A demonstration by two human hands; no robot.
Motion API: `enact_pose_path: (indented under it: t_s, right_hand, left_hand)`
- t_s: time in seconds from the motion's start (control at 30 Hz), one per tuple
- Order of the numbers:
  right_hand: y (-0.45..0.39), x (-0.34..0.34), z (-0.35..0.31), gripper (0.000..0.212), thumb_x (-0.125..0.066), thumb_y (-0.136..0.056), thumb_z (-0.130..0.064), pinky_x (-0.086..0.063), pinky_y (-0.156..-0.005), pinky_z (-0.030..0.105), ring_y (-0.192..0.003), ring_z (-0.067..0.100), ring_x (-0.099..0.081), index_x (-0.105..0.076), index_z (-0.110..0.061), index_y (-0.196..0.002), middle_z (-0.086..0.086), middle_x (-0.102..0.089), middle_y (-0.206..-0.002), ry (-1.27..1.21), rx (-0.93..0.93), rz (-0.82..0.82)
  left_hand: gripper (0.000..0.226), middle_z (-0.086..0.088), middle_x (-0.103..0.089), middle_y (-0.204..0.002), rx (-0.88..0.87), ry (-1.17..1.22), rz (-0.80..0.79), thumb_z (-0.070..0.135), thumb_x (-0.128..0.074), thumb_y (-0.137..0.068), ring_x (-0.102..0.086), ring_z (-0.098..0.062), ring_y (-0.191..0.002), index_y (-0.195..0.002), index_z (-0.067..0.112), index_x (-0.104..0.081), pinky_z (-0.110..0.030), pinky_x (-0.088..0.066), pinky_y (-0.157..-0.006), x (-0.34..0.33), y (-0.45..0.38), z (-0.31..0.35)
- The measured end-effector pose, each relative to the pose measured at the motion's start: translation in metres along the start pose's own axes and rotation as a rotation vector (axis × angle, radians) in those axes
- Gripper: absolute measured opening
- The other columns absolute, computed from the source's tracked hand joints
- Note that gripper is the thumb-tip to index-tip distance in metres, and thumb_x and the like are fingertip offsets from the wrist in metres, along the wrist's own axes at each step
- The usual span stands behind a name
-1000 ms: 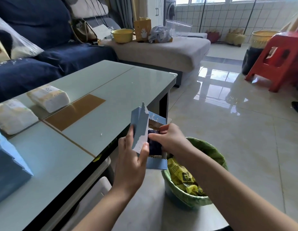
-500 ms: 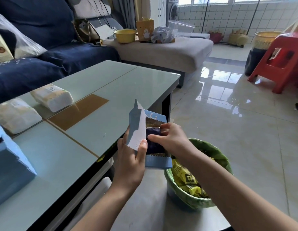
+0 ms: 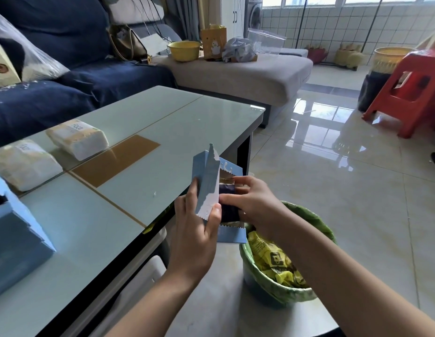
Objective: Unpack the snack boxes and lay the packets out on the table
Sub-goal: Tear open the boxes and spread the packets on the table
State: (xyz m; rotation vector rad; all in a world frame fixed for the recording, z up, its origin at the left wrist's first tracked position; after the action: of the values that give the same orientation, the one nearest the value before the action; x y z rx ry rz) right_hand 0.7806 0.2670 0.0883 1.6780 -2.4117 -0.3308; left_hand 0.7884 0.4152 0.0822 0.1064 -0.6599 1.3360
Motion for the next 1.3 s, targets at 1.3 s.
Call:
enact_pose_path:
  t_s: [1.3]
  right_hand:
    - [0.001,0.005,-0.001,0.027,-0.078,-0.078,-0.007,-0.058,-0.088,0.047,-0.097,0.028,-0.07,-0.066,-0.002,-0.101,0.012,-0.07,-0.092,0.009,-0.159,-0.151]
  left_hand:
    - [0.069,0.018,-0.03,-0.109,-0.038,0.001,-0.057,0.061,-0.04,-0.084,-0.047,-0.002,-0.109,-0.147,0.042,-0.017,-0.024,-0.055,-0.079,0.001,-0.007,0.005]
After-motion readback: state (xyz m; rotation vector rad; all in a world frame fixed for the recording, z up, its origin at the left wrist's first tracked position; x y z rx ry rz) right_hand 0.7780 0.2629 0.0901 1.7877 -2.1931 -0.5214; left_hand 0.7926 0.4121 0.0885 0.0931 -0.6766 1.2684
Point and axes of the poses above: each hand's wrist, its own y-axis away from the middle knuckle, its own x-axis out of the back of the hand, z = x × y, the point moved 6 cm from there along -y, towards the middle knuckle
